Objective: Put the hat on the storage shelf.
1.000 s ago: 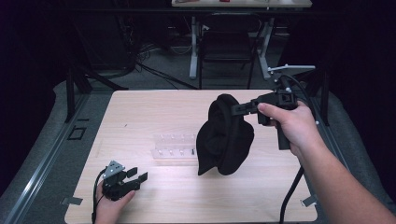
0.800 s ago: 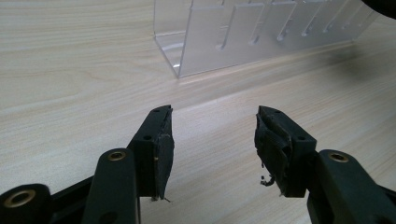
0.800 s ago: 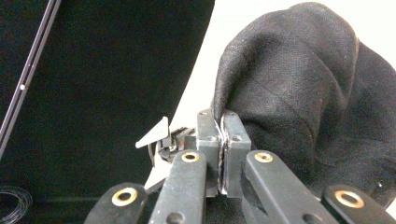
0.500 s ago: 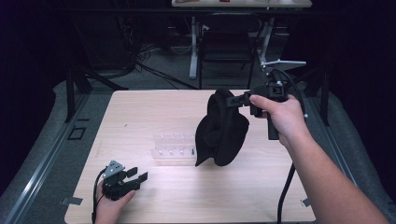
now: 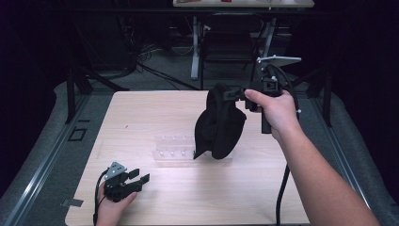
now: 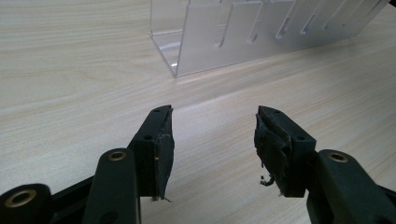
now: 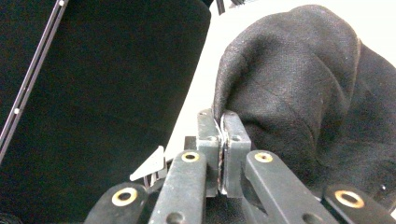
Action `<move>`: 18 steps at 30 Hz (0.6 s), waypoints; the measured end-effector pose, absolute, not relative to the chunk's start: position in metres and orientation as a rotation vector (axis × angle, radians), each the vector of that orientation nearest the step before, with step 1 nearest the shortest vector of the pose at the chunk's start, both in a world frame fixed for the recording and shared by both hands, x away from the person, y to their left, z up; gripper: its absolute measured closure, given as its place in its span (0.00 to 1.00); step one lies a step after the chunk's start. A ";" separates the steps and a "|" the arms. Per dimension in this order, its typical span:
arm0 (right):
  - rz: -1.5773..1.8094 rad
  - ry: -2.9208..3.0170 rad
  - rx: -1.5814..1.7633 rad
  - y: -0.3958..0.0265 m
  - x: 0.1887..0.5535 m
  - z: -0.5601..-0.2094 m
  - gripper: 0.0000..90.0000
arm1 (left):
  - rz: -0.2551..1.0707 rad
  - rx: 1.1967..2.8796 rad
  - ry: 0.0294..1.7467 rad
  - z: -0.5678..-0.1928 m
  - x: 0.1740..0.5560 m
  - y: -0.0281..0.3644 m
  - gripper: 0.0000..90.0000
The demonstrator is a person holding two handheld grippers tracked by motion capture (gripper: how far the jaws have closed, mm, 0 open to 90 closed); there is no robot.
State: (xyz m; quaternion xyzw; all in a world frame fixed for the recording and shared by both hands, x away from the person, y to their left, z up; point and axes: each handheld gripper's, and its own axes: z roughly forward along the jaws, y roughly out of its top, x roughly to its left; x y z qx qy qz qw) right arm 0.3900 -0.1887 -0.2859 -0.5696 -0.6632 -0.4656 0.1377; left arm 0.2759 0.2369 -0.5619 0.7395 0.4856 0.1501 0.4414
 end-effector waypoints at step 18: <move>-1.340 -1.945 -1.681 -0.178 0.408 -0.294 0.98 | 0.363 1.838 1.211 -0.562 0.277 0.238 0.53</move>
